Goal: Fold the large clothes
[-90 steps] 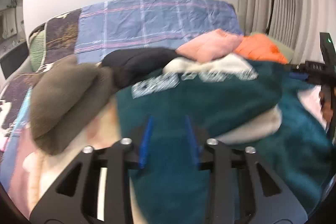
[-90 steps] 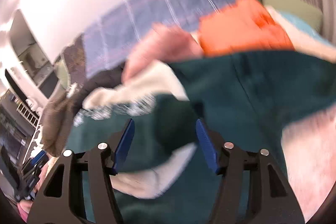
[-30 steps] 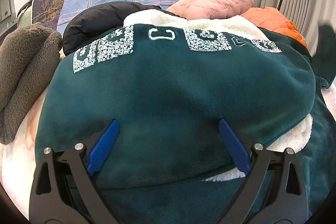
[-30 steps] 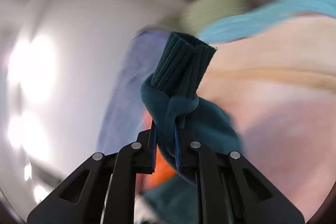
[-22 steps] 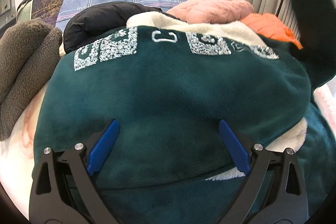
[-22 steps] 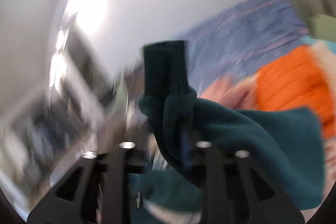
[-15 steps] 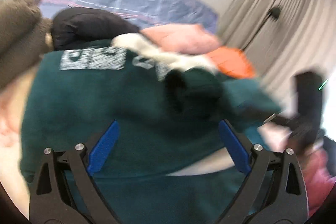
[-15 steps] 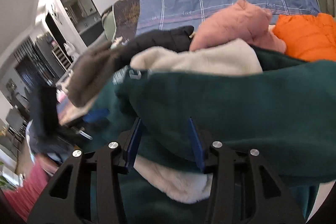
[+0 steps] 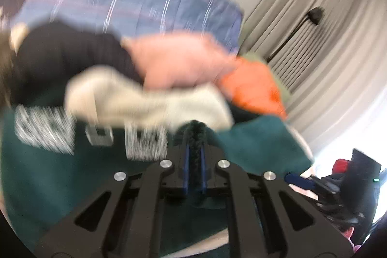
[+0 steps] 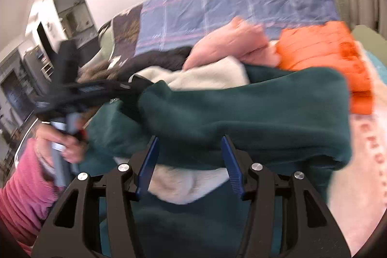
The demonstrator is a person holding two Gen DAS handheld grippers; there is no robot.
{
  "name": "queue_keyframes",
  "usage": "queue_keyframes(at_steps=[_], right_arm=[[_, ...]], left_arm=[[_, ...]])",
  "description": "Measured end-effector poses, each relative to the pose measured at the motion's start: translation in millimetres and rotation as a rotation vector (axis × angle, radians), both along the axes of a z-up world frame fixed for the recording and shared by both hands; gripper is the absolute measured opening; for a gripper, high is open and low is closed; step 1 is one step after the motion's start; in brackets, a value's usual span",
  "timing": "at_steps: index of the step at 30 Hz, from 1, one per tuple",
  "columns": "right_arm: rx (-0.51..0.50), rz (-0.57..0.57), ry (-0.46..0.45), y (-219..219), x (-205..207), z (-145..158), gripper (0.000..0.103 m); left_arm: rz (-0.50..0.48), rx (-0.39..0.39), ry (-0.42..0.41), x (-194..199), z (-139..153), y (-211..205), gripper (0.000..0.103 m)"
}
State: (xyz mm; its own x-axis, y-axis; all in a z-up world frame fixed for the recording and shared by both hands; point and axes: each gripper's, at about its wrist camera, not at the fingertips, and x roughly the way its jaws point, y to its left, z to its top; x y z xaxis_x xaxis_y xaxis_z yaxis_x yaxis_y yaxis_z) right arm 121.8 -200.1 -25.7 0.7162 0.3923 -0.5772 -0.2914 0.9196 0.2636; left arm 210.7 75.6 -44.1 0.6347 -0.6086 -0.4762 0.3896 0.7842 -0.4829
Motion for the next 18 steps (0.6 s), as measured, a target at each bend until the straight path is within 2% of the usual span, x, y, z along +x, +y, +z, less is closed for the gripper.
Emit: queue_keyframes(at_steps=[3,5,7,10,11,13,15,17,18], right_arm=[[0.019,-0.054,-0.052,-20,-5,11,0.066],[0.014,-0.079,-0.037,-26,-1,5,0.067],[-0.012,-0.099,0.043,-26,8,-13,0.067],[-0.095,-0.122,0.197,-18,24,-53,0.067],[-0.105,-0.127,0.22,-16,25,-62,0.067],[-0.113,-0.141,0.211,-15,24,-63,0.067],[-0.116,-0.15,0.161,-14,19,-46,0.067],[-0.117,-0.154,0.11,-12,16,-29,0.067],[-0.116,-0.148,0.078,-9,16,-18,0.067]], left_arm=[[0.061,-0.01,-0.157,-30,50,34,0.007],[0.118,0.024,-0.213,-50,61,63,0.007],[0.136,0.056,-0.189,-62,47,82,0.008],[0.225,0.188,-0.058,-63,-11,104,0.016],[0.279,0.246,-0.002,-62,-36,113,0.015],[0.362,0.293,0.102,-61,-74,135,0.014],[0.407,0.277,0.136,-65,-81,153,0.013],[0.408,0.216,0.096,-70,-66,158,0.013],[0.396,0.192,0.042,-74,-50,154,0.013]])
